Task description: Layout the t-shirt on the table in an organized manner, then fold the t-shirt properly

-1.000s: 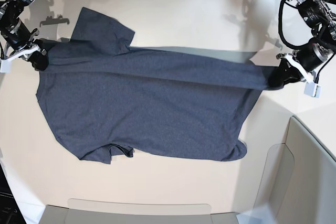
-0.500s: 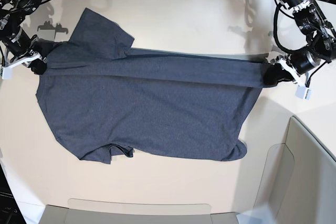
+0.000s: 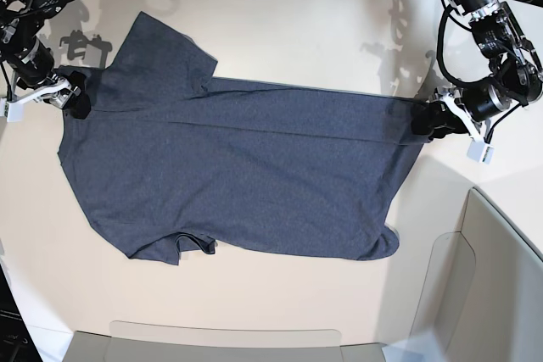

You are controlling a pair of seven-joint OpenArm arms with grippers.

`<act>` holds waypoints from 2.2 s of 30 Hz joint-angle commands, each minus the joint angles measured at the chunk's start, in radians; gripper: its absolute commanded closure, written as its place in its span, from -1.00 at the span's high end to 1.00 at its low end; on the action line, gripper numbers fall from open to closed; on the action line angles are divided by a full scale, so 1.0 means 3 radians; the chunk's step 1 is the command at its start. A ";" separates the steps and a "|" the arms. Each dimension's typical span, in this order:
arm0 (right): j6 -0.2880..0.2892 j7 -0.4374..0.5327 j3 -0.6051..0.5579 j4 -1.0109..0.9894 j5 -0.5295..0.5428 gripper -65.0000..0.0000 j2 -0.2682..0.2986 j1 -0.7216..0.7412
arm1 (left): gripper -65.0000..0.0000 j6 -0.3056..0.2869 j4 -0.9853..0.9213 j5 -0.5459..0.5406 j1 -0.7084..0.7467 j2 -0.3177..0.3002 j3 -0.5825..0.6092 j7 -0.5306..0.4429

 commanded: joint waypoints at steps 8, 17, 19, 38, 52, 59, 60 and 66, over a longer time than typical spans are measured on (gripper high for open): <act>0.0015 -0.0050 0.0014 0.0221 0.0796 0.54 0.0049 -0.0189 | -0.31 -0.0020 0.0229 -0.0085 0.0012 -0.0120 -0.0163 -0.0049; 0.0021 -0.0065 -0.0006 0.0262 0.1400 0.54 -0.0135 -0.0941 | -0.31 -0.0020 0.0776 -0.0085 0.0283 -0.0115 -0.0439 -0.0049; 0.0021 -0.0065 -0.0006 0.0262 0.1405 0.54 -0.0166 -0.1099 | -0.31 -0.0020 0.0863 -0.0085 0.0339 -0.0115 -0.0439 -0.0049; 0.0010 -0.0055 -0.0006 0.0180 0.0817 0.54 -0.0907 -0.1012 | -0.31 -0.0020 0.0904 -0.0085 0.0437 -0.0115 -0.0439 -0.0049; 0.0015 -0.0075 -0.0078 0.0206 0.0837 -1.00 -0.0903 -0.0966 | -0.31 -0.0020 0.0899 -0.0085 0.0437 -0.0110 -0.0439 -0.0049; 0.0015 -0.0075 -0.0369 0.0257 0.1062 -1.00 -0.0862 -0.0690 | -0.31 -0.0020 0.0899 -0.0085 0.0437 -0.0110 -0.0434 -0.0049; 0.0015 -0.0075 -0.0410 0.0257 0.1088 -1.00 -0.0862 -0.0619 | -0.31 -0.0020 0.0899 -0.0085 0.0437 -0.0110 -0.0429 -0.0049; 0.0010 -0.0065 -0.0482 0.0226 0.1067 -1.00 -0.0907 -0.0138 | -0.31 -0.0020 0.0899 -0.0085 0.0437 -0.0110 -0.0419 -0.0049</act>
